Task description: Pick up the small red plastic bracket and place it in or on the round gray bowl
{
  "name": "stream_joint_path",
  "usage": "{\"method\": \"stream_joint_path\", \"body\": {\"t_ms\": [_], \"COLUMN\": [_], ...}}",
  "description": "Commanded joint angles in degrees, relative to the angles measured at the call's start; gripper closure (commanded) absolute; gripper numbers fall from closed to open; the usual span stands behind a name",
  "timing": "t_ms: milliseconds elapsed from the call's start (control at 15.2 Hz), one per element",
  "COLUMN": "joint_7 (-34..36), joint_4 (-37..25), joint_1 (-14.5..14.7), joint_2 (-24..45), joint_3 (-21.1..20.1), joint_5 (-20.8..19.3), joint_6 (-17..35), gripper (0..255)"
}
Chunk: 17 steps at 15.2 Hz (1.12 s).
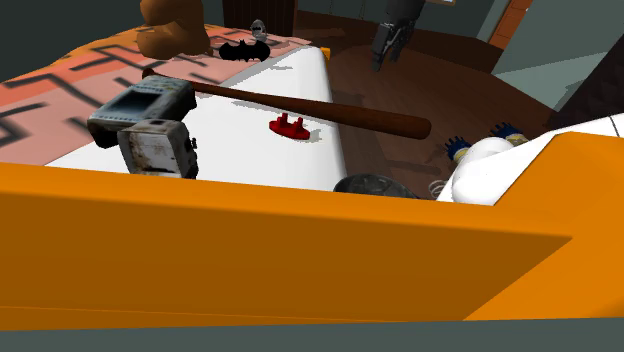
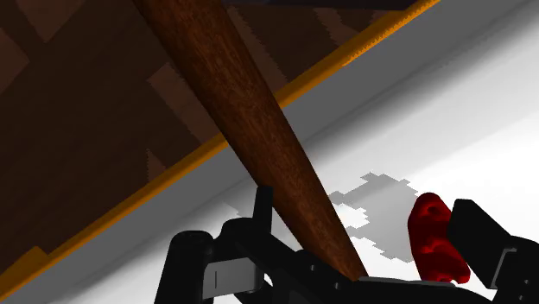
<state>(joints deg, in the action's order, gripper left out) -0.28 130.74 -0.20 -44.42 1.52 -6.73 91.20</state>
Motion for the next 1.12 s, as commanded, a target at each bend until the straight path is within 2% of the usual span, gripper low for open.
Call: {"method": "stream_joint_path", "body": {"t_ms": [0,528,1056], "joint_7": [0.0,1.2,1.5], "joint_4": [0.0,0.7,-2.8], "joint_1": [0.0,2.8,5.5], "joint_2": [0.0,12.3,26.7], "joint_3": [0.0,-1.6,-3.5], "joint_5": [0.0,3.3,6.4], "joint_6": [0.0,11.1,20.5], "gripper": [0,0,0]}}
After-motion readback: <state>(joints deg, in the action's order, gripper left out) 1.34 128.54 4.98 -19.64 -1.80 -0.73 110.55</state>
